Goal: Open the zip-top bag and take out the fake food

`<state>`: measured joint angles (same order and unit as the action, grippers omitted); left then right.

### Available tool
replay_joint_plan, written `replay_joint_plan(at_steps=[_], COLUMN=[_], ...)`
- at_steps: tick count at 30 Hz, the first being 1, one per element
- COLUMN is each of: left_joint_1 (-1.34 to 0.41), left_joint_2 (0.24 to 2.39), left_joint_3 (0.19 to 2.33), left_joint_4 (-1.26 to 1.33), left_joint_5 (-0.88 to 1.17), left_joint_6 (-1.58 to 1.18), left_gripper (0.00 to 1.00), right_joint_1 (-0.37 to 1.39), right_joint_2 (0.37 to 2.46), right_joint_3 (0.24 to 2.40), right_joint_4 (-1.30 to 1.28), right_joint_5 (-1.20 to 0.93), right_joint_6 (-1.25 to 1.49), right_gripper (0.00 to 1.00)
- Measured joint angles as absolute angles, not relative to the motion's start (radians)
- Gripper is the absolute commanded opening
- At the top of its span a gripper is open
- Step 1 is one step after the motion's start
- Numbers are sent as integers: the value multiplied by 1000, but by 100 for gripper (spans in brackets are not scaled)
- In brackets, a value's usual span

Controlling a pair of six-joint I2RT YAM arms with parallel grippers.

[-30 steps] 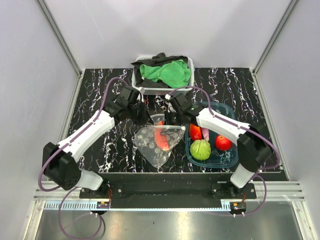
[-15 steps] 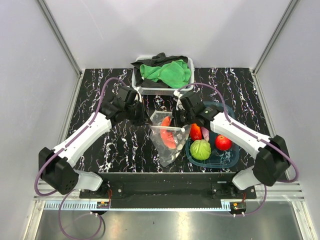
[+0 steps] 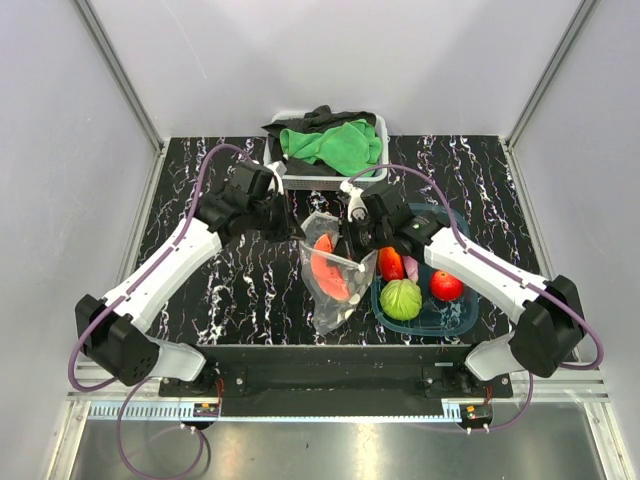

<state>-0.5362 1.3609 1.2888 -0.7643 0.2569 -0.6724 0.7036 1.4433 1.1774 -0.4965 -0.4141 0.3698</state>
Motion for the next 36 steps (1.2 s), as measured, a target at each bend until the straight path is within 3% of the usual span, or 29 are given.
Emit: replay_joint_plan(at_steps=[11,25,36], left_joint_1=[-559,-573,-573], left_joint_2=[1398,1283,1266], left_joint_3=[1306,1200,1205], left_joint_4=[-775,-750,-732], left_joint_5=[252,273,282], left_joint_6=[-617,-639,-663], left_gripper=[0,0,0], right_joint_1=[715,707,706], right_joint_2=[1399,1394,1645], right_joint_3=[1272,1406,1705], right_joint_4=[-522,-525,-505], right_joint_5=[-314,-189,-218], right_joint_6=[359,388,445], right_gripper=[0,0,0])
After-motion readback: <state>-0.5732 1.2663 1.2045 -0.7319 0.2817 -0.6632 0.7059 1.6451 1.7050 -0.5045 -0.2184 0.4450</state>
